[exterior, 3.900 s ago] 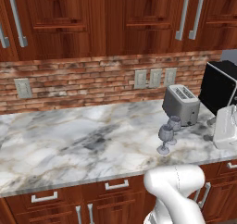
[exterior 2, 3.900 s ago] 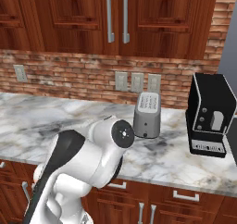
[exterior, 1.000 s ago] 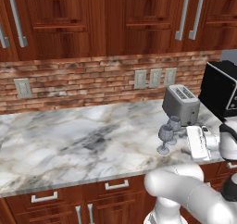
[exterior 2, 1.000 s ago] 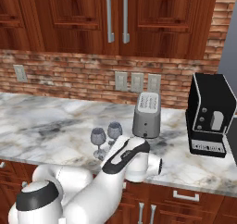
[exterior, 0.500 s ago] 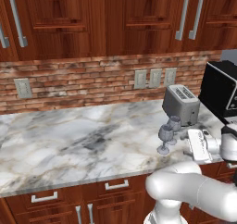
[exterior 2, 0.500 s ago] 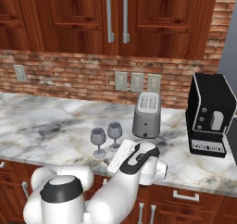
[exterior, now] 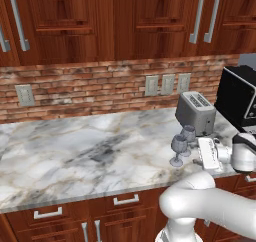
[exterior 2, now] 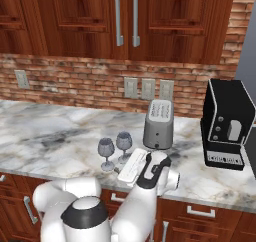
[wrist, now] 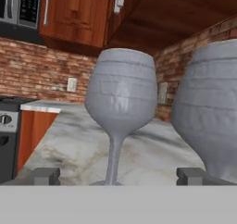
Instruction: Retrieve the wine glasses from the counter and place one next to each plate.
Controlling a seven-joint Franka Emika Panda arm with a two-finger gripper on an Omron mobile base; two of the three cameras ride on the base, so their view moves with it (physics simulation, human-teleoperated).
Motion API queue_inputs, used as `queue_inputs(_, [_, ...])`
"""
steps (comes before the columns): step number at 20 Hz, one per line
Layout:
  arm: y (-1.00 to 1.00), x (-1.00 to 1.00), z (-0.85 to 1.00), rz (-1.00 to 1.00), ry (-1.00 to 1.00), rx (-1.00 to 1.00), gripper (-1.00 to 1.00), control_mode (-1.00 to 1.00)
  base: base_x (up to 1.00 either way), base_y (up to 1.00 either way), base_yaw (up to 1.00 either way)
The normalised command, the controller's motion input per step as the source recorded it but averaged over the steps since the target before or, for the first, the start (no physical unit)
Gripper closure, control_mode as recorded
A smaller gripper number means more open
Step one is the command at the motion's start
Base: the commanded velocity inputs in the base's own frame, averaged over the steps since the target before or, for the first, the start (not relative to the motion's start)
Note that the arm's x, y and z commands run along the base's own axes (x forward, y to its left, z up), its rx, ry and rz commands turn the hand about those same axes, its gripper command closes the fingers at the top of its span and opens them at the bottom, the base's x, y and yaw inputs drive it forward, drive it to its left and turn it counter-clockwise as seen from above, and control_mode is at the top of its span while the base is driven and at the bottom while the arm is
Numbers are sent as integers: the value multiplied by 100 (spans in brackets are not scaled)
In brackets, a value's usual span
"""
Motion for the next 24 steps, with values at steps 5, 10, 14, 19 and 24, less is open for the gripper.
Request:
queue_inputs(5, [2,9,-15,0,0,0,-100,-100,0,0,0])
queue_inputs(10, [2,0,-5,1,0,0,-100,-100,0,0,0])
queue_inputs(14, [2,-4,0,8,0,0,-100,-100,0,0,0])
queue_inputs(19, [14,-3,0,5,0,0,-100,-100,0,0,0])
queue_inputs(24, [13,0,0,0,0,0,-100,-100,0,0,0])
